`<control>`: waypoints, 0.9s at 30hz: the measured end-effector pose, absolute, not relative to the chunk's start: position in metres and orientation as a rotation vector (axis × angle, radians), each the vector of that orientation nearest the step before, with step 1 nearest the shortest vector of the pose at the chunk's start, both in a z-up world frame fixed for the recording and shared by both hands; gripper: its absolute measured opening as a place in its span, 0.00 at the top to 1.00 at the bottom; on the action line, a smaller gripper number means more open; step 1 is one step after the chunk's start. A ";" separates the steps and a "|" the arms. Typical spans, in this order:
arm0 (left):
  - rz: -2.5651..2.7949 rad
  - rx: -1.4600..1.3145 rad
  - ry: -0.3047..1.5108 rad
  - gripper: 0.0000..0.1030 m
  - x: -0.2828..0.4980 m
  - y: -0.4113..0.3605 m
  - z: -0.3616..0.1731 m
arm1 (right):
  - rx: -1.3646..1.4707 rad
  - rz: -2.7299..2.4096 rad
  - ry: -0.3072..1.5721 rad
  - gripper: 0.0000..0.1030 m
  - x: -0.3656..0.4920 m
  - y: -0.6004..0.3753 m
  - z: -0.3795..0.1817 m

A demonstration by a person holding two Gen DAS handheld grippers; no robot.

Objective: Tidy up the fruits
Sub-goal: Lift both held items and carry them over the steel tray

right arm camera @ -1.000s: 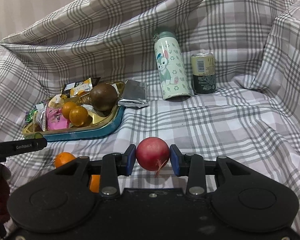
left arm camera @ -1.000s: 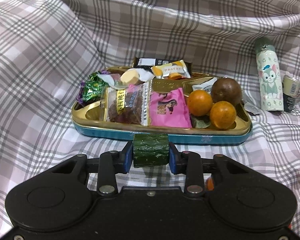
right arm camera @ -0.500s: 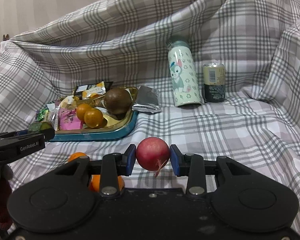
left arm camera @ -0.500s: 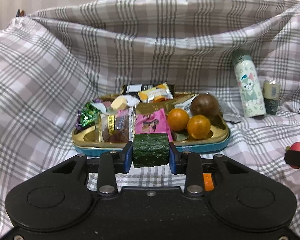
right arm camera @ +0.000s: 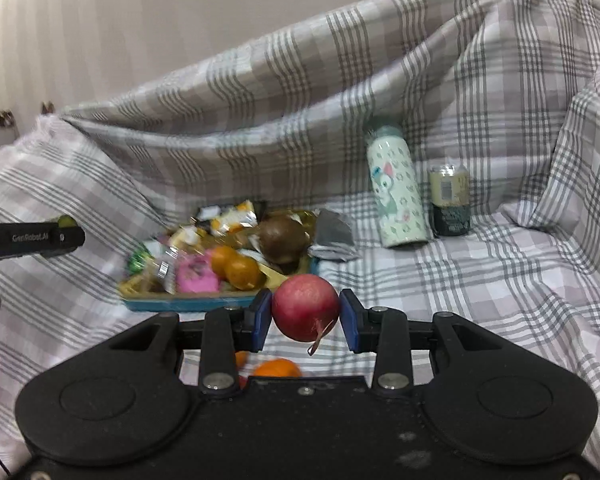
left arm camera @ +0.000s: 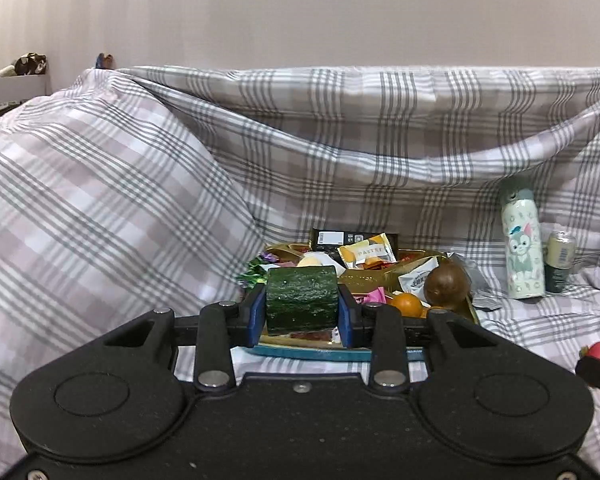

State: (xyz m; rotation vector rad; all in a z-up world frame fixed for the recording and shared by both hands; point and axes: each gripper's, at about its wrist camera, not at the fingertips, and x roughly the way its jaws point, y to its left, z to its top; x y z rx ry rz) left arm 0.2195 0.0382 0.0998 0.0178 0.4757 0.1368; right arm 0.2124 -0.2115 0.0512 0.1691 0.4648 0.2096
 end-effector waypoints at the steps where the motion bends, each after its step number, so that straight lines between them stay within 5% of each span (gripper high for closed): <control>1: 0.131 0.022 0.480 0.57 0.212 0.040 0.105 | 0.156 0.214 0.455 0.63 0.205 -0.210 0.058; 10: -0.021 0.097 0.552 0.57 0.119 0.025 0.104 | 0.121 0.298 0.436 0.63 0.121 -0.210 0.078; 27: -0.077 -0.120 0.781 0.57 0.028 0.027 0.015 | 0.122 0.208 0.518 0.63 0.028 -0.242 0.006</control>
